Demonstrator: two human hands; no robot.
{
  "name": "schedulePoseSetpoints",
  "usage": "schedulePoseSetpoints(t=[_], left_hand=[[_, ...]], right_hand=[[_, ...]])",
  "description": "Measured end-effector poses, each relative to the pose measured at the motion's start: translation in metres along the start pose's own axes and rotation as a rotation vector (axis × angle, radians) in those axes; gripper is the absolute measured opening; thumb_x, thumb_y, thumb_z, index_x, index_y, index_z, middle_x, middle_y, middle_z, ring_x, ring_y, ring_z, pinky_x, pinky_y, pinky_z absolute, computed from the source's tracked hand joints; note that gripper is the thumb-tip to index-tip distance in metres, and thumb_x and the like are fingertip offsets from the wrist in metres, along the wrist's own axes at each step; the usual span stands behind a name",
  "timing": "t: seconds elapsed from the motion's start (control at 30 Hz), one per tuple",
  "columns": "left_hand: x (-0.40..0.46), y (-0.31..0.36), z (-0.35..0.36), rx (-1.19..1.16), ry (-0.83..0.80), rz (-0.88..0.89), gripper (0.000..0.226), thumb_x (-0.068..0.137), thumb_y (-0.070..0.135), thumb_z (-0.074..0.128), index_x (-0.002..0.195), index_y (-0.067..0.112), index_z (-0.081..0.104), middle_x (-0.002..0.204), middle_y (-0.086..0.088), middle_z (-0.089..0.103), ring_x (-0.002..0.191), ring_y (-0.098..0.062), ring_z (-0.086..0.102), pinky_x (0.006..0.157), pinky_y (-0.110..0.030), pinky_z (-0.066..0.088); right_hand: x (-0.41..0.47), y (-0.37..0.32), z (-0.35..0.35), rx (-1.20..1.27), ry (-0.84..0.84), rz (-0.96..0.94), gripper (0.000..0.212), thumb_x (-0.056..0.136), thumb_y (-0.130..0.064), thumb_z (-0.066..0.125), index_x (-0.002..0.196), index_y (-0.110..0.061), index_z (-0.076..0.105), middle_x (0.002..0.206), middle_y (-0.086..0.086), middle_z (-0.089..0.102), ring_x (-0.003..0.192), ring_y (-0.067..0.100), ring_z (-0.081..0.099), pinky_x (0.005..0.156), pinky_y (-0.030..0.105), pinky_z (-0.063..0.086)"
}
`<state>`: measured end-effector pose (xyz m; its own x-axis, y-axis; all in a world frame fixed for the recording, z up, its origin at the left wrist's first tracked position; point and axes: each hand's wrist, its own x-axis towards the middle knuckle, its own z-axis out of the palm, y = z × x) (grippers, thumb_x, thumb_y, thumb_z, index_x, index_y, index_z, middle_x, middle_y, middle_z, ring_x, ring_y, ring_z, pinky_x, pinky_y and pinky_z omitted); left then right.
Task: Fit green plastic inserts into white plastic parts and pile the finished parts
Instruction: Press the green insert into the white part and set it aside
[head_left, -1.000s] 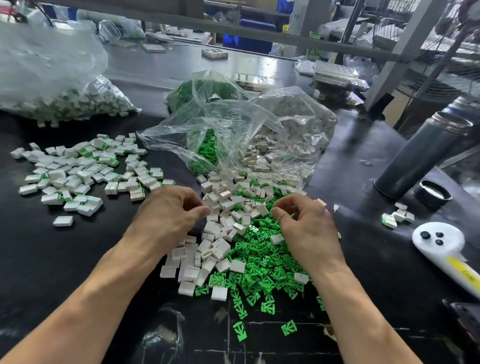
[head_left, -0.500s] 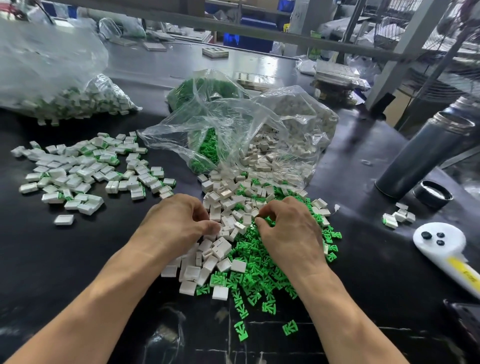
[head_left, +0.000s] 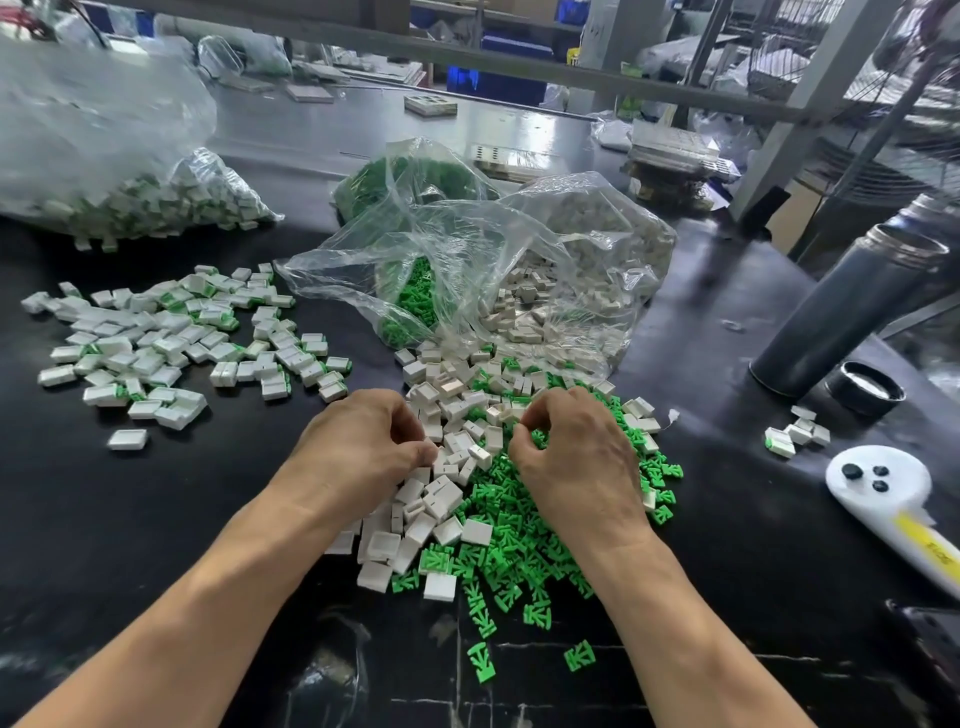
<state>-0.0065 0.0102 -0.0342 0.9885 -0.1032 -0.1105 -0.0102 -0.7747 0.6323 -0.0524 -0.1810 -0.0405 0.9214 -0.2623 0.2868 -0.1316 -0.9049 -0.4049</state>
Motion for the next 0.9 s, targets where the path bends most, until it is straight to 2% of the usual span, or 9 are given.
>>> schedulePoseSetpoints(t=[0.07, 0.13, 0.2, 0.33, 0.43, 0.53, 0.7, 0.8, 0.9], left_hand=[[-0.001, 0.001, 0.001, -0.01, 0.005, 0.011, 0.017, 0.083, 0.038, 0.083, 0.081, 0.031, 0.068, 0.079, 0.014, 0.07, 0.078, -0.003, 0.064, 0.067, -0.027, 0.048], [-0.002, 0.003, 0.003, -0.031, -0.001, 0.019, 0.016, 0.084, 0.033, 0.083, 0.08, 0.03, 0.068, 0.079, 0.013, 0.071, 0.079, -0.007, 0.066, 0.071, -0.03, 0.053], [-0.002, 0.004, 0.004, -0.052, -0.002, 0.03, 0.015, 0.085, 0.031, 0.082, 0.082, 0.031, 0.067, 0.08, 0.012, 0.071, 0.08, -0.009, 0.067, 0.076, -0.034, 0.056], [-0.003, 0.003, 0.003, -0.099, 0.019, 0.079, 0.011, 0.091, 0.033, 0.075, 0.094, 0.036, 0.065, 0.085, 0.013, 0.071, 0.081, -0.005, 0.069, 0.077, -0.033, 0.057], [-0.006, 0.005, 0.001, -0.132, 0.062, 0.135, 0.008, 0.095, 0.034, 0.071, 0.096, 0.041, 0.067, 0.082, 0.017, 0.068, 0.073, 0.009, 0.063, 0.062, -0.016, 0.047], [-0.009, 0.007, 0.002, -0.161, 0.073, 0.181, 0.008, 0.096, 0.032, 0.07, 0.095, 0.04, 0.068, 0.082, 0.018, 0.066, 0.076, 0.018, 0.057, 0.053, -0.006, 0.042], [-0.011, 0.009, 0.002, -0.253, 0.104, 0.221, 0.011, 0.094, 0.028, 0.073, 0.096, 0.036, 0.067, 0.083, 0.015, 0.07, 0.076, 0.01, 0.064, 0.06, -0.009, 0.05], [-0.012, 0.011, 0.003, -0.345, 0.116, 0.226, 0.016, 0.091, 0.023, 0.077, 0.096, 0.035, 0.068, 0.085, 0.013, 0.072, 0.074, 0.002, 0.069, 0.068, -0.021, 0.059], [-0.014, 0.013, 0.003, -0.446, 0.106, 0.243, 0.02, 0.089, 0.019, 0.077, 0.098, 0.036, 0.071, 0.086, 0.016, 0.072, 0.076, 0.0, 0.069, 0.067, -0.019, 0.058]], right_hand=[[-0.001, -0.001, -0.001, 0.051, 0.047, 0.005, 0.014, 0.094, -0.033, 0.071, 0.092, -0.026, 0.06, 0.087, -0.012, 0.057, 0.08, 0.008, 0.053, 0.07, 0.021, 0.036], [-0.001, -0.002, -0.002, 0.1, 0.064, 0.025, 0.015, 0.093, -0.032, 0.071, 0.089, -0.03, 0.057, 0.076, -0.018, 0.05, 0.069, -0.002, 0.046, 0.061, 0.013, 0.029], [-0.002, -0.001, -0.002, 0.143, 0.045, 0.03, 0.015, 0.094, -0.031, 0.07, 0.089, -0.032, 0.055, 0.074, -0.021, 0.048, 0.069, -0.009, 0.042, 0.062, 0.008, 0.025], [-0.003, 0.0, -0.003, 0.246, 0.045, 0.008, 0.011, 0.097, -0.025, 0.067, 0.108, -0.028, 0.066, 0.094, -0.012, 0.068, 0.081, 0.006, 0.059, 0.069, 0.01, 0.035], [-0.005, 0.0, -0.006, 0.295, 0.057, -0.017, 0.02, 0.099, -0.023, 0.066, 0.117, -0.026, 0.071, 0.109, -0.009, 0.071, 0.095, 0.008, 0.063, 0.084, 0.021, 0.048], [-0.006, -0.001, -0.007, 0.324, 0.084, -0.019, 0.019, 0.097, -0.022, 0.068, 0.115, -0.025, 0.072, 0.106, -0.01, 0.071, 0.091, 0.007, 0.062, 0.084, 0.022, 0.051], [-0.006, 0.0, -0.007, 0.362, 0.084, 0.002, 0.012, 0.095, -0.028, 0.072, 0.106, -0.029, 0.07, 0.094, -0.016, 0.068, 0.077, -0.01, 0.055, 0.068, 0.002, 0.038], [-0.006, 0.001, -0.007, 0.403, 0.068, 0.005, 0.012, 0.095, -0.029, 0.073, 0.105, -0.03, 0.068, 0.092, -0.018, 0.069, 0.079, -0.014, 0.057, 0.067, 0.001, 0.042], [-0.006, 0.001, -0.008, 0.457, 0.064, 0.014, 0.018, 0.095, -0.026, 0.073, 0.111, -0.033, 0.068, 0.095, -0.019, 0.07, 0.087, -0.012, 0.061, 0.072, 0.004, 0.044]])
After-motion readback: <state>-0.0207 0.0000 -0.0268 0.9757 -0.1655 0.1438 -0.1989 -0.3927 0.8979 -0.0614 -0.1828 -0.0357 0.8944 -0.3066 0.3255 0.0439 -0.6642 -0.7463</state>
